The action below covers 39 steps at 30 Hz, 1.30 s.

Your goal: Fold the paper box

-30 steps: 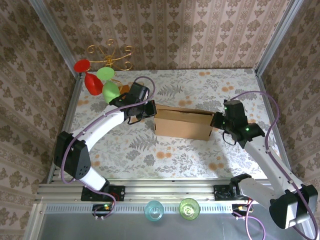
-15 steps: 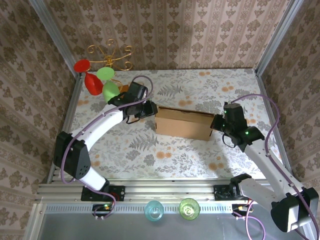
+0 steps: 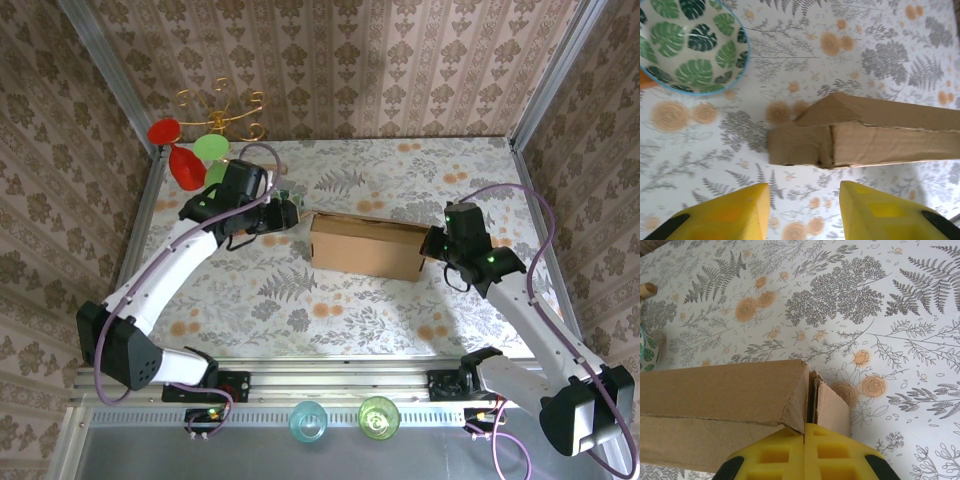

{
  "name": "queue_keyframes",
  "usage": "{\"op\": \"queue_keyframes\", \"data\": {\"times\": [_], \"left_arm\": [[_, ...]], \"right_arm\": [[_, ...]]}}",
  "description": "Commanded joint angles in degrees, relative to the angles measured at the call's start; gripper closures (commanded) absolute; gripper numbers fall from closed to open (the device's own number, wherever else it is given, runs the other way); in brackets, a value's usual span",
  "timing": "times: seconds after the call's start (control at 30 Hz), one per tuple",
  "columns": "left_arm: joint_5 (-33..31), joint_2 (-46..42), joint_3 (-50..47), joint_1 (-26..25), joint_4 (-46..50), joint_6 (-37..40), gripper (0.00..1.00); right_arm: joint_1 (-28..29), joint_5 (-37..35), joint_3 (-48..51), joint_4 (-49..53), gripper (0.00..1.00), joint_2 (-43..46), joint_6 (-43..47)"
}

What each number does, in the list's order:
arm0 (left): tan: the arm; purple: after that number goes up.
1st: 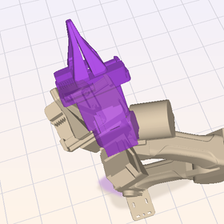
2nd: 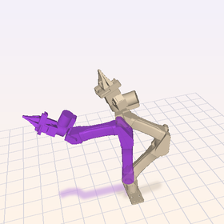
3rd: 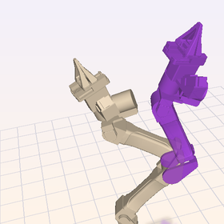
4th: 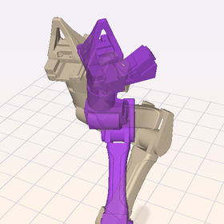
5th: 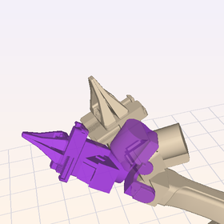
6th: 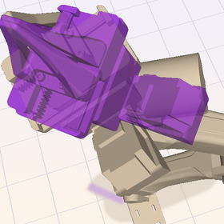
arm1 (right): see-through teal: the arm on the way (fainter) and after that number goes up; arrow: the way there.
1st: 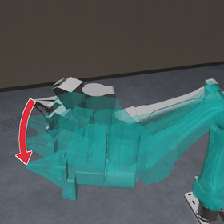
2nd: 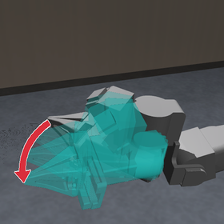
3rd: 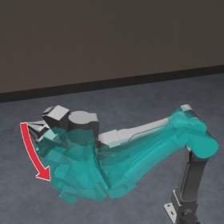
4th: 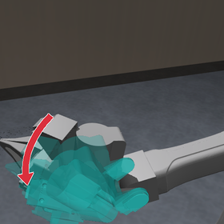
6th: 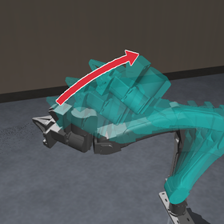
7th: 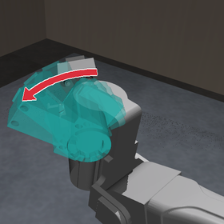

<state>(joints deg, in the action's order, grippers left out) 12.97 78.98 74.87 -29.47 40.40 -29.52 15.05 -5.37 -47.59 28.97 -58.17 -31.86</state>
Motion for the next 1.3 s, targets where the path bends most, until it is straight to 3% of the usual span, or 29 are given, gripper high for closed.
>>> {"op": "queue_keyframes", "data": {"times": [0.0, 0.3, 0.73, 0.97, 1.17, 1.27], "left_arm": [[0.6, 2.6, 3.0, 0.4, 4.8, 14.4, 0.63], [3.2, 5.9, 3.5, -1.4, -1.9, 29.4, 0.62], [-3.9, 12.2, 7.2, -2.3, -4.4, 33.0, 0.56], [2.1, 14.9, 7.2, -2.3, -8.1, 36.7, 0.54], [2.4, 16.8, 7.9, -1.9, -8.0, 36.5, 0.60], [3.4, 16.9, 8.3, -1.6, -8.6, 35.6, 0.73]], "right_arm": [[0.1, 0.5, -1.8, 4.0, 1.00, -0.9, 1.3], [0.1, 2.0, -2.2, 4.2, 1.00, -1.1, 1.8], [0.0, 2.8, -2.0, 4.2, 1.00, -1.0, 1.9], [0.1, 3.2, -1.9, 4.2, 1.00, -0.9, 1.8], [0.1, 3.3, -1.9, 4.2, 1.00, -0.8, 1.8], [0.0, 3.3, -1.9, 4.2, 1.00, -0.8, 1.7]]}}
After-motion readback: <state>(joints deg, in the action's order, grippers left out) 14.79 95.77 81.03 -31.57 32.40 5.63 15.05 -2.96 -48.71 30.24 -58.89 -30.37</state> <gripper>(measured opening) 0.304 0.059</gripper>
